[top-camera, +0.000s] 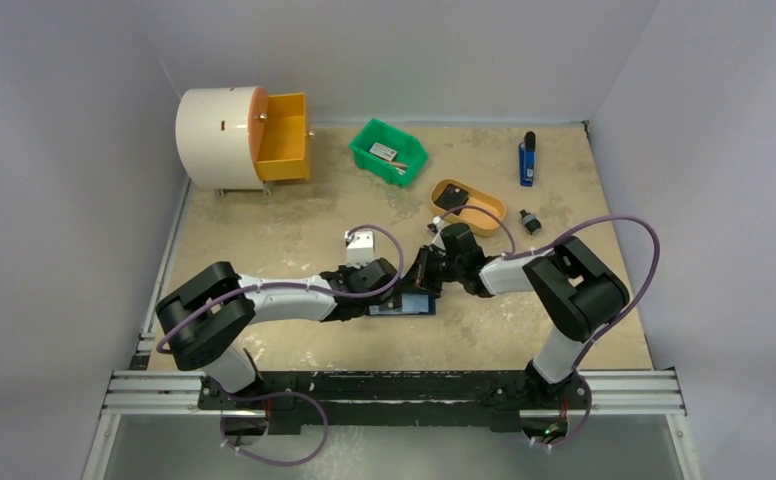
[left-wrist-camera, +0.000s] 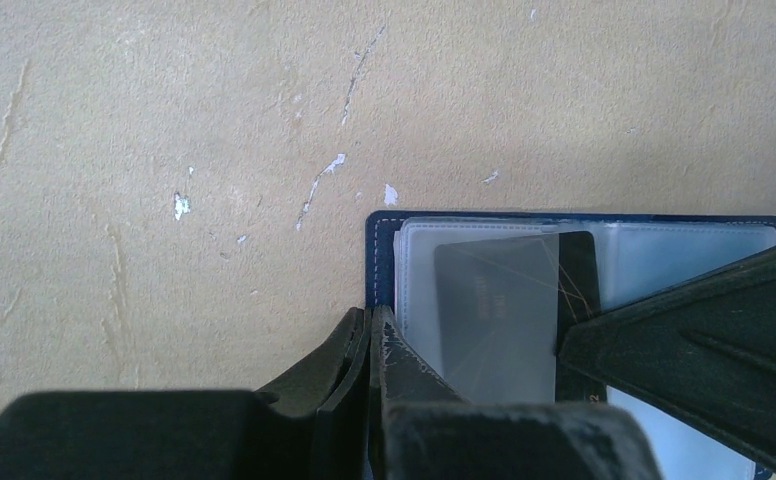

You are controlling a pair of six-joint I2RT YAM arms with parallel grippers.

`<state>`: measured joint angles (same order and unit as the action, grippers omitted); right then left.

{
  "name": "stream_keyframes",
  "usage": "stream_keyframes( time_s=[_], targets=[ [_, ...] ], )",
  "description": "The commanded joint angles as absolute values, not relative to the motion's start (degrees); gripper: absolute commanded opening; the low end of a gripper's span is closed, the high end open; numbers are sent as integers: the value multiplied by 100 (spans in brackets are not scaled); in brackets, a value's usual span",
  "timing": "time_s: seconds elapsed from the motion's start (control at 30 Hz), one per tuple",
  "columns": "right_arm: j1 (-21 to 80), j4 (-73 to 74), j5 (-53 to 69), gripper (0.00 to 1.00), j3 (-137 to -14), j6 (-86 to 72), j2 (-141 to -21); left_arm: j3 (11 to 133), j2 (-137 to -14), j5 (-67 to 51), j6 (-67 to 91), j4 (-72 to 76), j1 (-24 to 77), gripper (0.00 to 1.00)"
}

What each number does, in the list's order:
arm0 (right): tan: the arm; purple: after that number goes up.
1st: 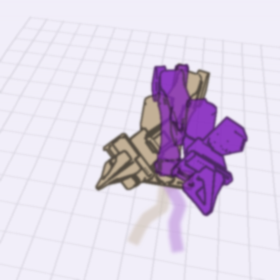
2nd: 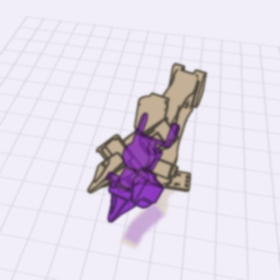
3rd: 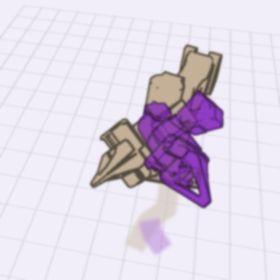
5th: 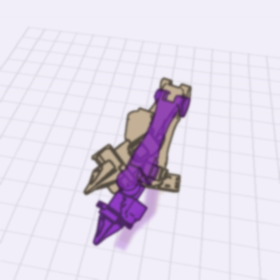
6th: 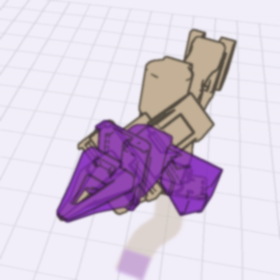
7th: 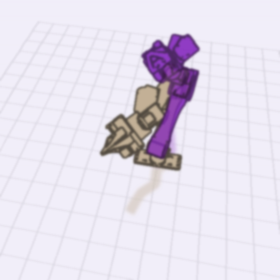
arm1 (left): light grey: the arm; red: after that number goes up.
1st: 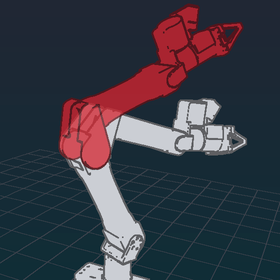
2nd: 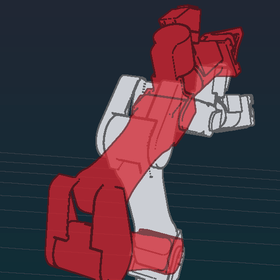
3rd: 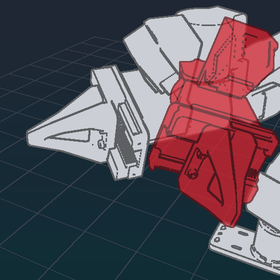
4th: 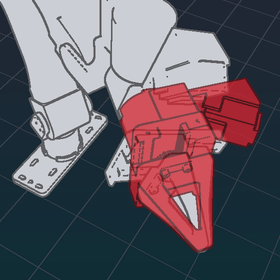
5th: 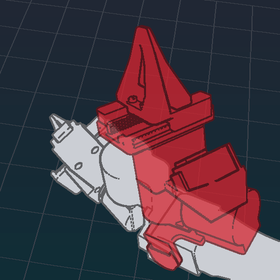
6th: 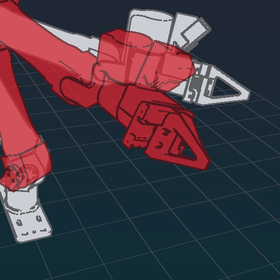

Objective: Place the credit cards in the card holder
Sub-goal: Insert the credit card into the card holder.

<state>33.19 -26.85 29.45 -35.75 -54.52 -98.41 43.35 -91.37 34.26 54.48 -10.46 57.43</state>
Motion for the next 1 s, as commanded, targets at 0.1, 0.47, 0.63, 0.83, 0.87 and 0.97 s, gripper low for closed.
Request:
stream_keyframes(
  time_s=[0.1, 0.47, 0.63, 0.83, 0.87, 0.97],
  targets=[
    [3489, -2477, 2825, 0, -3801, -5263, -9891, 4186, -9130, 3065, 5594, -888, 5724, 0],
    [3489, -2098, 2889, 34, -3878, -5063, -9756, 4151, -9040, 3085, 5610, -870, 5722, 0],
    [3490, -2075, 2950, 40, -3939, -5062, -9756, 4136, -9005, 3073, 5607, -849, 5723, 0],
    [3564, -2024, 3048, 40, -4042, -5171, -9844, 4089, -8911, 2971, 5647, -676, 5727, 0],
    [3580, -2067, 3076, 40, -4042, -5221, -9858, 4067, -8898, 2944, 5657, -626, 5723, 0],
    [3624, -2138, 3118, 39, -4078, -5353, -9908, 4022, -8848, 2878, 5669, -520, 5722, 0]
  ],
)
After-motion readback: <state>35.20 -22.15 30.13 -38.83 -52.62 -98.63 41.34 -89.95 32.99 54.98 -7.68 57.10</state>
